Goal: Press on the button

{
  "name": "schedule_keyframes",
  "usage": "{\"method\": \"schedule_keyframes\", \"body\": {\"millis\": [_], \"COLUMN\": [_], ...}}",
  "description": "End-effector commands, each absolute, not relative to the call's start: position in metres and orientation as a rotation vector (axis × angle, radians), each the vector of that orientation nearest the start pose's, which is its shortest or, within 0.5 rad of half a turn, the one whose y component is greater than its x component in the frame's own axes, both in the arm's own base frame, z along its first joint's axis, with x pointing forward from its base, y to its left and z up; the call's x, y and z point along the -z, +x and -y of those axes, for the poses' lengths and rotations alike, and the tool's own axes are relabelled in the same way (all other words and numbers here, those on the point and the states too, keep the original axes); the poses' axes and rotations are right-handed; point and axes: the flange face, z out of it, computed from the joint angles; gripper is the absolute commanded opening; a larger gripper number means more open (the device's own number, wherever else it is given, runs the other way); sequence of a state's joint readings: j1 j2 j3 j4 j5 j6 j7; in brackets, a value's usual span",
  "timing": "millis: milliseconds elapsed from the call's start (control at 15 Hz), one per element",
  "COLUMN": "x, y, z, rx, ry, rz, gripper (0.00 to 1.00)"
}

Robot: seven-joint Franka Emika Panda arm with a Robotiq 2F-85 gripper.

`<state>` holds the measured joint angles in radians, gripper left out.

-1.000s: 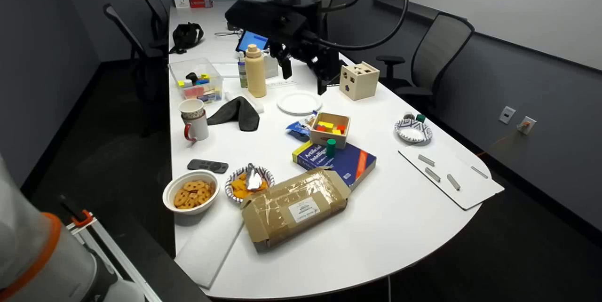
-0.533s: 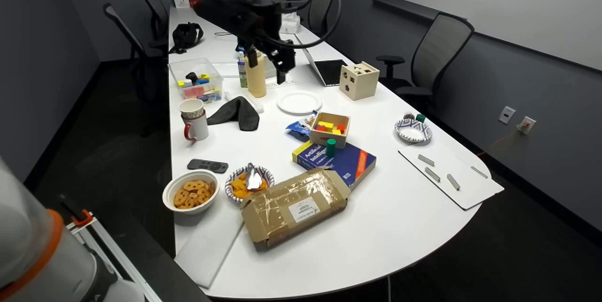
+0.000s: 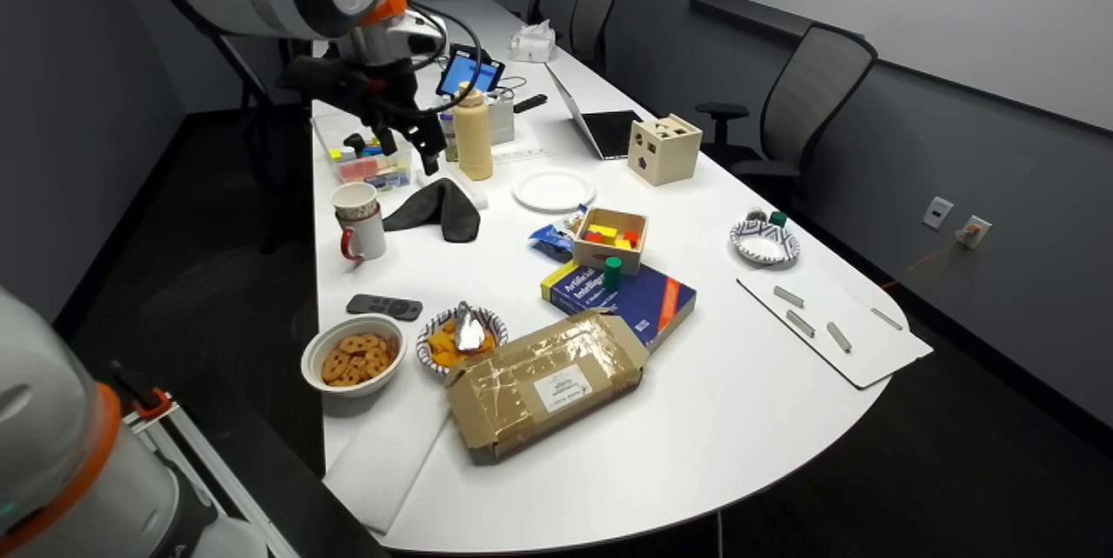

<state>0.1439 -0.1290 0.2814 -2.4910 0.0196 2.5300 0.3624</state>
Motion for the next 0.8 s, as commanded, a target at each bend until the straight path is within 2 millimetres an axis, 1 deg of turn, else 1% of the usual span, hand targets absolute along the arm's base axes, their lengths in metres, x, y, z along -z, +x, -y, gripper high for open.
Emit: {"method": "schedule_keyframes", "body": {"millis": [0, 67, 133, 200, 267, 333, 400, 533, 600, 733], "x": [-0.304, -0.293, -0.282, -0.272, -0.262, -0.253, -0.245, -0.226, -0.219, -0.202], "y": [0.44, 0.44, 0.439, 0.437, 0.434, 0.433, 0.43, 0.424, 0.422, 0.417], "z": [-0.206, -0.206, -0.207, -0.208, -0.208, -0.209, -0.21, -0.217, -0.221, -0.229], "rx": [0.125, 0.068, 0.003, -0.066, -0.113, -0.154, -0.182, -0.195, -0.192, -0.23], "ry": [-3.157, -3.162, -3.16, -3.149, -3.154, -3.153, -3.154, -3.14, -3.144, -3.137], "rz": [0.041, 0.028, 0.02, 0.02, 0.011, 0.006, 0.001, 0.023, 0.042, 0.082], "gripper": [0.99, 0.75, 0.74, 0.69, 0.62, 0.52, 0.45, 0.3, 0.2, 0.07]}}
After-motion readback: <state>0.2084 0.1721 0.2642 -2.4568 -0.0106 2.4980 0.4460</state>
